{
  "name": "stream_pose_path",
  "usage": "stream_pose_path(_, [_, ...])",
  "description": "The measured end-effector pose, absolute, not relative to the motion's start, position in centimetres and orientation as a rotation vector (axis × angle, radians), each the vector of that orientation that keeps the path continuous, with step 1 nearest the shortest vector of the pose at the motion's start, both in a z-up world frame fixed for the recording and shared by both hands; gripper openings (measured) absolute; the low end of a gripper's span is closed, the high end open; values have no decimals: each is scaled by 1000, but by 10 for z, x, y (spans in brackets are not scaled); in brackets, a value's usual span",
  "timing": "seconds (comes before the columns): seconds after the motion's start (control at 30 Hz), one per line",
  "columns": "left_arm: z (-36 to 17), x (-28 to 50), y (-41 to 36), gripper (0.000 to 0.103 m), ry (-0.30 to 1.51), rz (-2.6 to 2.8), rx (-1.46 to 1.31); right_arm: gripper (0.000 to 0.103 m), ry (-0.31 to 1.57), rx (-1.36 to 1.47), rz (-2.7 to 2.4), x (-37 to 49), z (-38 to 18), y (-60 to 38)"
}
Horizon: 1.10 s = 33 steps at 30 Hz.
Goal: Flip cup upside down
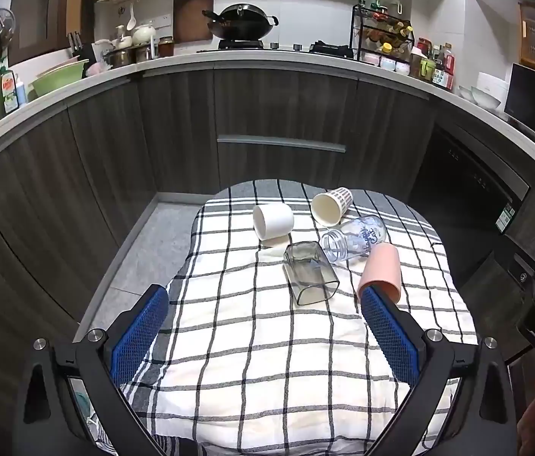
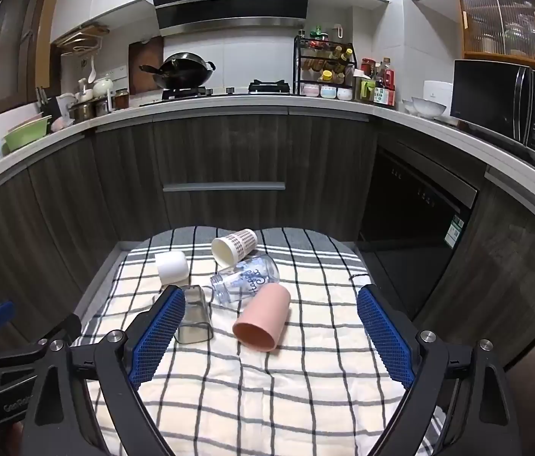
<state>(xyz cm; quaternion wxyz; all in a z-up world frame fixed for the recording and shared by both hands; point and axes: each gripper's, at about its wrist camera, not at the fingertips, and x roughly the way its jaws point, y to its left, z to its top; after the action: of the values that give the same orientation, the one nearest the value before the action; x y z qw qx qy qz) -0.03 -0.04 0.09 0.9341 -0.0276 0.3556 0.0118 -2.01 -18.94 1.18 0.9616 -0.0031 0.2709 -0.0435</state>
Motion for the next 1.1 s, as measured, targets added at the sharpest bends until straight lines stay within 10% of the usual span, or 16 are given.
stream_pose_path(1.1, [11, -14, 0, 103, 689, 39, -51, 93, 534, 0, -83, -28, 15, -190])
